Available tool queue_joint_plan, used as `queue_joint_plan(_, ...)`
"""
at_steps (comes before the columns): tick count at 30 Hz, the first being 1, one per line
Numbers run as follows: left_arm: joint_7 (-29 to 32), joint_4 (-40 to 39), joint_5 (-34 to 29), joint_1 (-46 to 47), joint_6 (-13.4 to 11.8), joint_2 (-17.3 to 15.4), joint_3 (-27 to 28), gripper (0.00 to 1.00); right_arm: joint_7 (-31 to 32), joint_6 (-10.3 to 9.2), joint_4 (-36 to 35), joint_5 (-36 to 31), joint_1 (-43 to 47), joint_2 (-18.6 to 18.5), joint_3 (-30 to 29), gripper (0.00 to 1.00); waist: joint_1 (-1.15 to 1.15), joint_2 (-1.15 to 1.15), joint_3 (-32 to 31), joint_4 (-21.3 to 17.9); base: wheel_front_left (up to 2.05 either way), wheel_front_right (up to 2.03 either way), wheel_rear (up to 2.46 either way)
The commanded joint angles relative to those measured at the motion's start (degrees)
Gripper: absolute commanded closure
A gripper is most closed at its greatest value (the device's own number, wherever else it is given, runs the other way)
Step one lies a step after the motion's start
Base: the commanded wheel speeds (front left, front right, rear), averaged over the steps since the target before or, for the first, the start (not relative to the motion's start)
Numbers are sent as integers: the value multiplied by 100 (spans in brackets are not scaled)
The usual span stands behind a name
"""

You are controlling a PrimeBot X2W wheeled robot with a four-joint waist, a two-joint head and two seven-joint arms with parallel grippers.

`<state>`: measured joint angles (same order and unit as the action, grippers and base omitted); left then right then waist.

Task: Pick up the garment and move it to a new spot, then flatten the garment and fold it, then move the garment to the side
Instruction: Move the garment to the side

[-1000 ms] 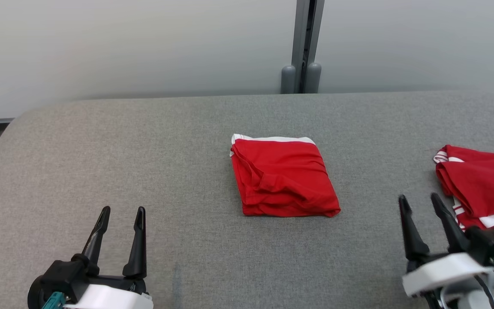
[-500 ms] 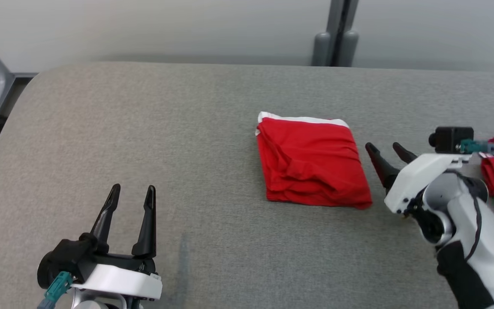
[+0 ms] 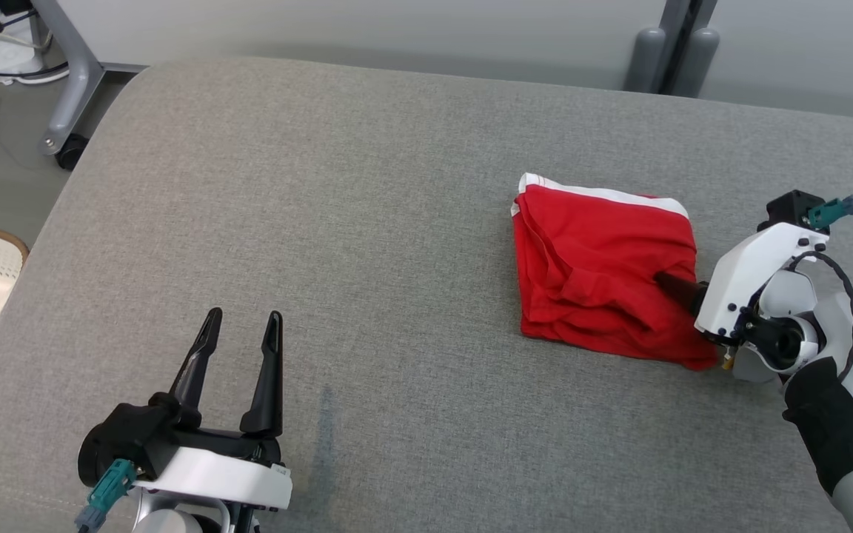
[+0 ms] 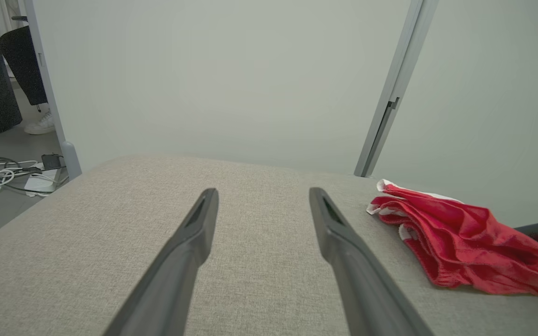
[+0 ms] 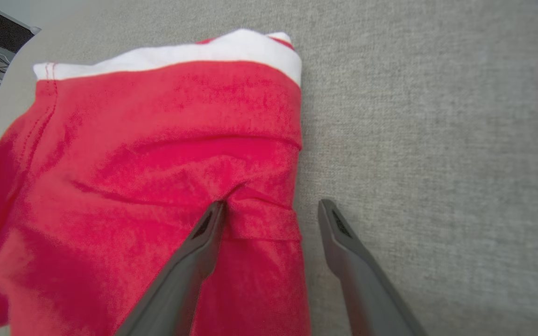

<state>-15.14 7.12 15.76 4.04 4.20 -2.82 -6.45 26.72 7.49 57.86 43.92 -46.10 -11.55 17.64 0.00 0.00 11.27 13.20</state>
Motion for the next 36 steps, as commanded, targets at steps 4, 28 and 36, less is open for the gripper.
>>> queue_joint_plan(4, 3, 3, 27, 124, -35, -18, 0, 0, 52, 1, 236, 261, 108, 35, 84, 0, 0, 0, 55, 92, 0, 0, 0)
queue_joint_plan(28, 4, 18, -273, -62, 166, -18, -307, 0, -1303, 1, -728, 713, 436, -334, 1217, 100, 0, 0, -546, -1609, 0, 0, 0)
queue_joint_plan(36, 3, 74, -314, 9, 192, -21, -400, 0, -1358, 1, -1149, 818, 311, -614, 1587, 100, 0, 0, -492, -2364, 0, 0, 0)
